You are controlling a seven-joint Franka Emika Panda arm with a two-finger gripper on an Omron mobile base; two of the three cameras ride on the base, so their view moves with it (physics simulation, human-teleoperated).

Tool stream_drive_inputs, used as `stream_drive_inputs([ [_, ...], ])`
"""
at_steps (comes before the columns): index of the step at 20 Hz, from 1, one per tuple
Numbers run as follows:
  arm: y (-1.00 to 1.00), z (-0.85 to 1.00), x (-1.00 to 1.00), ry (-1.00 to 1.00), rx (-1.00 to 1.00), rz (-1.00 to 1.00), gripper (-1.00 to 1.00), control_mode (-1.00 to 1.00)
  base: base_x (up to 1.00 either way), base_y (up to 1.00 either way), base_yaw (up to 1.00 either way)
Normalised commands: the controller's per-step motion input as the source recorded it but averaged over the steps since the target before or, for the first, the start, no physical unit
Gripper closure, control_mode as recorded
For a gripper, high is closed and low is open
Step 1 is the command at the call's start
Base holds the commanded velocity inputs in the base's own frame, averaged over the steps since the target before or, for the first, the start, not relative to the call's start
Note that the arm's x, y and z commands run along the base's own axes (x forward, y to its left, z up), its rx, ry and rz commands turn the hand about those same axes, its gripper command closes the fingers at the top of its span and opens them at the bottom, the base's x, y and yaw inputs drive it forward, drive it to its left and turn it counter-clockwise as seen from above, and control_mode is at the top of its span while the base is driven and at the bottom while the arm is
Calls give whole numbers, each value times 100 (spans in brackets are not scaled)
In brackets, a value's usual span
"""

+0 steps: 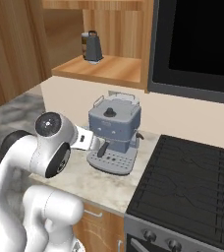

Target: Pick the cheese from the fridge and the cheese grater from the cabinet and place them next to the salad bowl.

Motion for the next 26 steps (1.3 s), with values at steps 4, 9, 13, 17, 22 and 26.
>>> stream_drive_inputs([
  [4,19,54,0,2,-10,0,-100,-100,0,0,0],
  [9,2,54,0,4,0,0,-100,-100,0,0,0],
  [13,0,53,8,8,0,0,-100,-100,0,0,0],
  [17,6,53,12,0,-2,0,-100,-100,0,0,0],
  [22,6,56,17,0,-1,0,-100,-100,0,0,0],
  [26,5,53,26,2,0,0,-100,-100,0,0,0],
])
